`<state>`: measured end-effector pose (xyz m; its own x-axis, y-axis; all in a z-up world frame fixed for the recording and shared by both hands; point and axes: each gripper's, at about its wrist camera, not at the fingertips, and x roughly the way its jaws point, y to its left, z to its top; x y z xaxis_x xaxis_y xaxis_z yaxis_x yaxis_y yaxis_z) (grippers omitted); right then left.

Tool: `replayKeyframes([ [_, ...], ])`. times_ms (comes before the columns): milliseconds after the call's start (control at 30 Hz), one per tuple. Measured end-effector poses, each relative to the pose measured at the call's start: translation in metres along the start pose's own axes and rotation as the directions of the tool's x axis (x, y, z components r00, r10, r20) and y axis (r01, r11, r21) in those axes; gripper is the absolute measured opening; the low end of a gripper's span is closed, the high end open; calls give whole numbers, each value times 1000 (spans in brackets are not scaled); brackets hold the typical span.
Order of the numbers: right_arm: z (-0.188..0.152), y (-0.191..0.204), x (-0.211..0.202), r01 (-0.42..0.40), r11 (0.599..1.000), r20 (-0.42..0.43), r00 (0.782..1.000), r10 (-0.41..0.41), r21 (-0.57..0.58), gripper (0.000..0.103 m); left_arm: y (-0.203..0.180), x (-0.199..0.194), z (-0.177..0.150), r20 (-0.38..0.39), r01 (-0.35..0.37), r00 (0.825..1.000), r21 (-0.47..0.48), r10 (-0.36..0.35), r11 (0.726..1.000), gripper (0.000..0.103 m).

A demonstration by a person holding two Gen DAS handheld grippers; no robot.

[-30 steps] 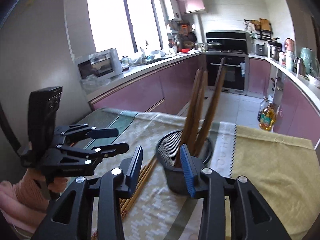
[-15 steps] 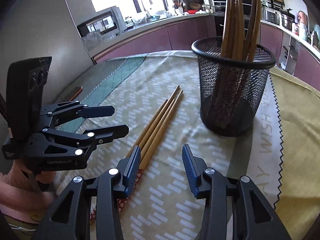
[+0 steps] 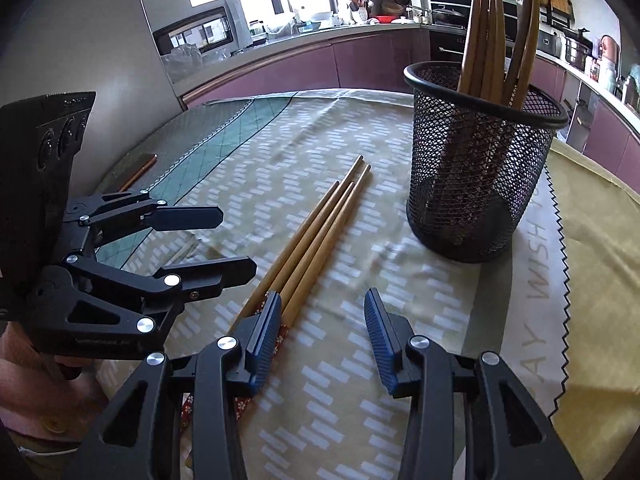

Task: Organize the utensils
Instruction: 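Move both open tools back down to the remaining chopsticks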

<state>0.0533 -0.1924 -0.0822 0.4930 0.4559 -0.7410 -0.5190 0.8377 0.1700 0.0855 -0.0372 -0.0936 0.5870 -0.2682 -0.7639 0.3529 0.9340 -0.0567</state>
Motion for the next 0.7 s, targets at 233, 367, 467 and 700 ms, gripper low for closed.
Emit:
replayKeyframes([
  [233, 1, 0, 1, 11, 1000, -3, 1000, -11, -5, 41, -3, 2, 1, -4, 8, 1000, 10, -8, 1000, 64],
  [367, 2, 1, 3, 16, 1000, -6, 1000, -16, -6, 41, -4, 4, 1, -10, 14, 1000, 11, -13, 1000, 64],
  [467, 2, 0, 3, 21, 1000, -8, 1000, -21, -5, 41, -5, 7, 1, -18, 15, 1000, 12, -15, 1000, 64],
  [700, 1, 0, 4, 38, 999, -12, 999, -38, -13, 40, -6, 12, 0, -26, 19, 999, 8, -19, 1000, 66],
])
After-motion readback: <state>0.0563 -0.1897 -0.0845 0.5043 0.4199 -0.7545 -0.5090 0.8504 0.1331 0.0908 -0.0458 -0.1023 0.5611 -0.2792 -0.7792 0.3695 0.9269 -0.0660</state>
